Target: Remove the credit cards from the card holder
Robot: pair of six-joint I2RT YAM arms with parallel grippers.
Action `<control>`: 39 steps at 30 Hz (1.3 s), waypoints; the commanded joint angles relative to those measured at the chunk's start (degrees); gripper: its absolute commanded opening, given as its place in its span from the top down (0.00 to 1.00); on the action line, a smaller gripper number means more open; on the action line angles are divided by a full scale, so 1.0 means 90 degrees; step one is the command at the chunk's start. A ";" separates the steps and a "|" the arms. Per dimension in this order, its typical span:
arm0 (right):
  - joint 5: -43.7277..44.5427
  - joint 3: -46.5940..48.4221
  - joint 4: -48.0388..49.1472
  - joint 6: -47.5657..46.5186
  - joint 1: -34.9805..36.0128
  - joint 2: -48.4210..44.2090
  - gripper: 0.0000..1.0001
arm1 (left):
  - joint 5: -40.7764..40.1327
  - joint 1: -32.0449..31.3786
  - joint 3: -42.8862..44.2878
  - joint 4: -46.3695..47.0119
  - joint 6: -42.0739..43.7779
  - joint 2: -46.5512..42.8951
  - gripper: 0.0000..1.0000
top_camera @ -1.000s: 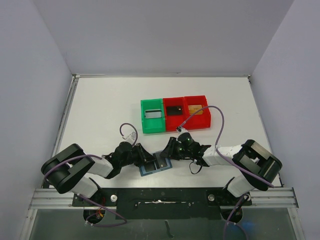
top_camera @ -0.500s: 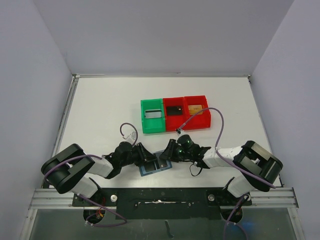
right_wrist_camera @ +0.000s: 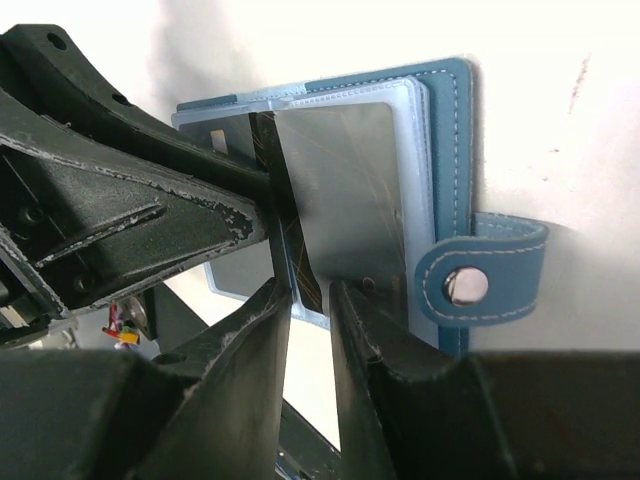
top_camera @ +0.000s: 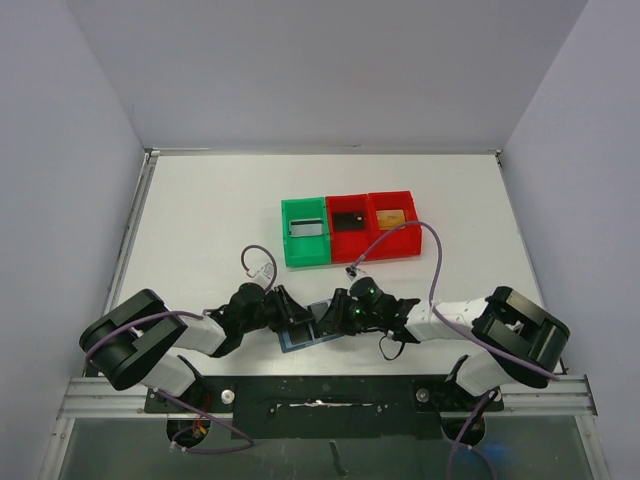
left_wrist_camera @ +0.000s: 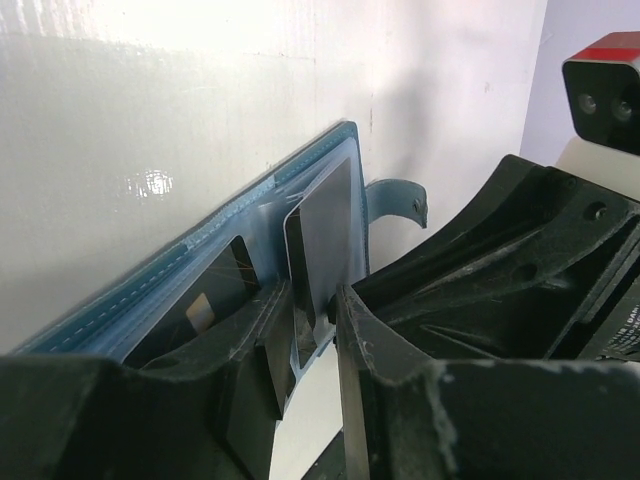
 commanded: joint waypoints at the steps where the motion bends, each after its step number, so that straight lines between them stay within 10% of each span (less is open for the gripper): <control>1: 0.0594 0.0305 -0.1364 -0.0498 -0.0050 -0.0343 0.73 | 0.0184 -0.0061 0.0305 0.0299 0.0097 -0.0240 0.77; 15: 0.0833 0.1112 -0.2474 -0.1259 -0.0273 -0.0150 0.67 | 0.0254 -0.0061 0.0464 0.0065 0.0223 -0.0095 0.77; 27: 0.0123 0.0170 -0.1154 -0.0578 -0.0273 -0.0102 0.74 | 0.0404 -0.0067 0.0371 0.0986 -0.0098 0.0362 0.78; 35: 0.0336 0.0148 -0.1398 -0.0525 -0.0276 -0.0205 0.74 | 0.0345 -0.0120 0.0300 0.1035 -0.0138 0.0430 0.92; 39: 0.0482 0.0190 -0.1555 -0.0498 -0.0279 -0.0189 0.74 | 0.0273 -0.0120 0.0312 0.0589 -0.0015 0.0153 0.82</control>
